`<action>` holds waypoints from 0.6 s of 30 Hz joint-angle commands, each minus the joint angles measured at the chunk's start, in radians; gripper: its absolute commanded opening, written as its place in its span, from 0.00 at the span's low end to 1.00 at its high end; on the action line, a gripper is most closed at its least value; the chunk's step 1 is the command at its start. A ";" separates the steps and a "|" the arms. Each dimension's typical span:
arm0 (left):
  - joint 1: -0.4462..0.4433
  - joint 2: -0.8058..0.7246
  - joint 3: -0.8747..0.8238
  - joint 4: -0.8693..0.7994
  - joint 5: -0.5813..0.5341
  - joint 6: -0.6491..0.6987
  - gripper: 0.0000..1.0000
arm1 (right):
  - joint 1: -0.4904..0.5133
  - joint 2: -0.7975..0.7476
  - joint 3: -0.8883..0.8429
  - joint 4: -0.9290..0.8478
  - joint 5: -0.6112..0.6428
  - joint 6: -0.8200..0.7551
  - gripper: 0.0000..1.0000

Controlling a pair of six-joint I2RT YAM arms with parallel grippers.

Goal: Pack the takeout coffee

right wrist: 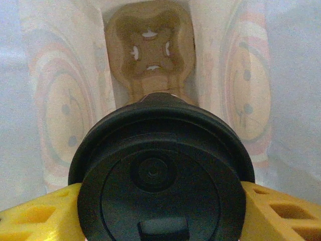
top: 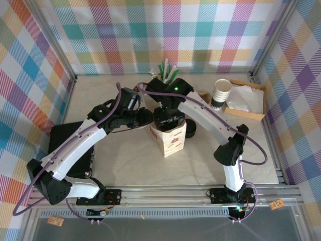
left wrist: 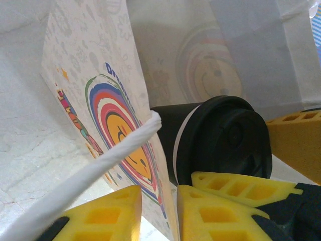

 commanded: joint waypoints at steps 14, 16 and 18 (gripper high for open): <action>-0.011 -0.038 0.006 0.027 0.063 0.007 0.00 | 0.002 0.051 0.059 -0.013 -0.033 -0.029 0.00; -0.013 -0.057 -0.024 0.040 0.061 0.008 0.00 | 0.002 0.050 0.044 0.007 -0.045 -0.029 0.00; -0.013 -0.073 -0.048 0.060 0.060 0.019 0.00 | 0.003 0.051 0.038 0.029 -0.042 -0.040 0.00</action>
